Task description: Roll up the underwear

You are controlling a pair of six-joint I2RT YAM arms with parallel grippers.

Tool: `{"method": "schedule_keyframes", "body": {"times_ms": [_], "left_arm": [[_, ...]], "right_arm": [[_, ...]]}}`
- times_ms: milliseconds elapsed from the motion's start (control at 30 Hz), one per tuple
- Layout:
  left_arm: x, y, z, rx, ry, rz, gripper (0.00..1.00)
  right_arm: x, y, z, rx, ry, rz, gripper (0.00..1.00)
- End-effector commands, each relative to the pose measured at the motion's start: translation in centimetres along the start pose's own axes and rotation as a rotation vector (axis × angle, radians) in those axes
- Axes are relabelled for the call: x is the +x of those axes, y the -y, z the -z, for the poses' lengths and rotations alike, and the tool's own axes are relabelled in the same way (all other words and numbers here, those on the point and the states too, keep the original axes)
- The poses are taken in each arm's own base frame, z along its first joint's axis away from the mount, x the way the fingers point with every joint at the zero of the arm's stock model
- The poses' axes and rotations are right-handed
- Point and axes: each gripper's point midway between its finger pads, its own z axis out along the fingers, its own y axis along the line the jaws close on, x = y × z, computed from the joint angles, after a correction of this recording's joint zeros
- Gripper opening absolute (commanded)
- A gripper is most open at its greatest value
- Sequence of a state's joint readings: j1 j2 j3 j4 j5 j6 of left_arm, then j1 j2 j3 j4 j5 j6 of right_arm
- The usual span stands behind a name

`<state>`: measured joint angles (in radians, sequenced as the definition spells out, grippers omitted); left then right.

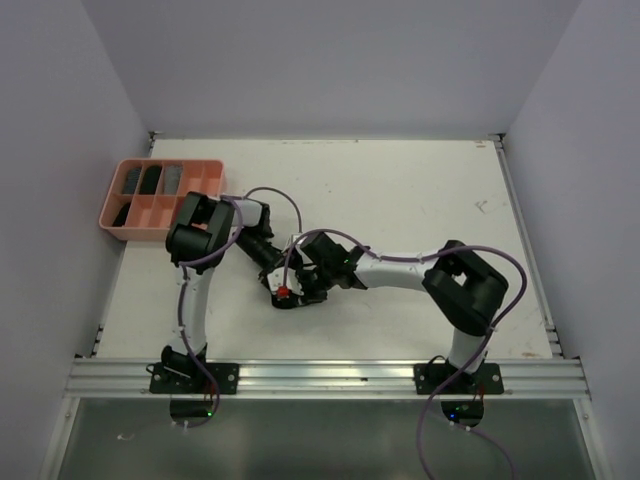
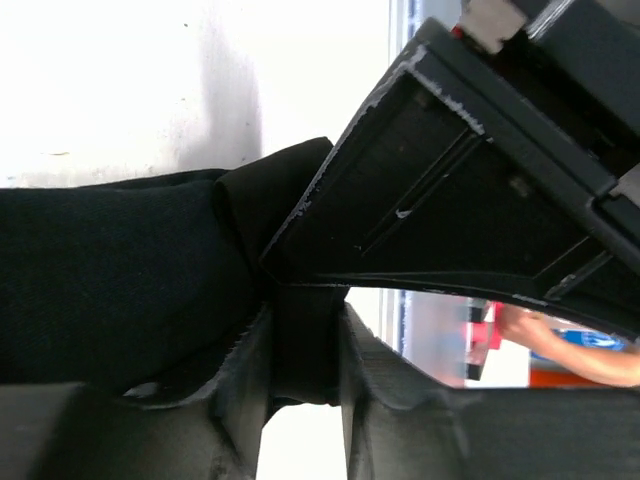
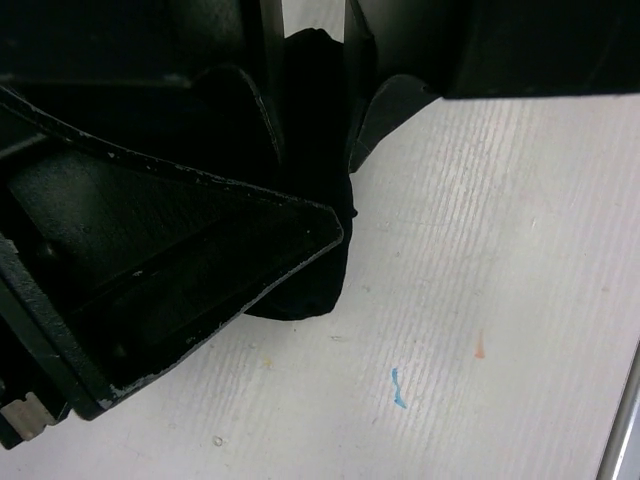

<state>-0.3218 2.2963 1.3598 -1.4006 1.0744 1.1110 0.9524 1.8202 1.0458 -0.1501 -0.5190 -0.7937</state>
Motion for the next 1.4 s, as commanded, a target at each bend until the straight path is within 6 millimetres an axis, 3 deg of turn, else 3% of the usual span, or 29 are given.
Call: {"method": "schedule_keyframes", "body": {"times_ms": [0, 100, 267, 467, 533, 633, 667, 733, 800, 833, 867, 900, 933, 1000, 1133, 1167, 1267, 1300, 1333, 1367], "left_arm": [[-0.3, -6.1, 2.2, -0.251, -0.095, -0.252, 0.37], [-1.6, -5.8, 3.6, -0.289, -0.060, -0.271, 0.45], [-3.6, -5.6, 7.0, -0.354, 0.001, -0.296, 0.49], [-6.5, -4.2, 11.6, -0.415, 0.112, -0.345, 0.54], [-7.1, -3.5, 13.0, -0.448, 0.156, -0.362, 0.59], [-7.4, -2.4, 16.4, -0.526, 0.256, -0.385, 0.63], [-7.2, -2.4, 16.7, -0.541, 0.282, -0.394, 0.64], [-7.1, -0.9, 17.8, -0.587, 0.320, -0.424, 0.68], [-6.0, -0.7, 18.7, -0.640, 0.365, -0.421, 0.74], [-6.0, 1.0, 20.0, -0.712, 0.400, -0.468, 0.75], [-6.5, 1.2, 21.1, -0.786, 0.419, -0.530, 0.75], [-4.8, 0.9, 20.0, -0.799, 0.424, -0.482, 0.76], [-4.9, 2.7, 20.7, -0.879, 0.427, -0.547, 0.76], [-3.7, 2.6, 20.7, -0.975, 0.413, -0.566, 0.79], [-2.8, 5.2, 20.9, -1.114, 0.350, -0.680, 0.85], [-2.5, 5.3, 20.9, -1.145, 0.315, -0.704, 0.99], [-2.0, 6.3, 20.3, -1.254, 0.261, -0.816, 1.00], [-2.3, 7.6, 19.6, -1.290, 0.244, -0.897, 1.00], [-1.8, 6.8, 17.3, -1.263, 0.198, -0.934, 1.00], [-2.1, 6.8, 17.2, -1.309, 0.163, -0.983, 1.00]], "right_arm": [[1.3, -2.3, -0.7, -0.108, -0.022, -0.067, 0.00], [1.7, -3.3, -0.6, -0.151, -0.031, -0.087, 0.00], [2.5, -4.8, -0.3, -0.206, -0.059, -0.119, 0.00], [2.6, -4.6, 0.0, -0.236, -0.053, -0.217, 0.00], [2.5, -4.5, 0.0, -0.252, -0.045, -0.269, 0.00], [2.3, -4.2, 0.3, -0.297, -0.036, -0.401, 0.00], [1.2, -3.4, 0.4, -0.305, -0.010, -0.438, 0.00], [1.9, -3.7, 0.1, -0.360, -0.030, -0.541, 0.00], [1.1, -2.7, 0.2, -0.396, 0.007, -0.629, 0.00], [1.9, -3.2, -0.2, -0.430, -0.019, -0.701, 0.00], [2.0, -3.0, -0.3, -0.444, -0.017, -0.737, 0.00], [1.5, -2.1, -0.1, -0.457, 0.018, -0.764, 0.00], [1.8, -2.2, -0.2, -0.478, 0.008, -0.827, 0.00], [2.4, -1.6, -0.6, -0.504, 0.021, -0.900, 0.00], [3.1, -1.4, -1.1, -0.560, 0.026, -1.021, 0.00], [3.2, -0.8, -1.2, -0.561, 0.028, -1.035, 0.00], [4.3, -0.9, -2.0, -0.607, 0.011, -1.136, 0.00], [4.9, -1.2, -2.5, -0.626, -0.004, -1.169, 0.00], [5.1, -1.4, -2.5, -0.635, -0.017, -1.199, 0.00], [5.2, -1.1, -2.6, -0.635, -0.015, -1.210, 0.00]]}}
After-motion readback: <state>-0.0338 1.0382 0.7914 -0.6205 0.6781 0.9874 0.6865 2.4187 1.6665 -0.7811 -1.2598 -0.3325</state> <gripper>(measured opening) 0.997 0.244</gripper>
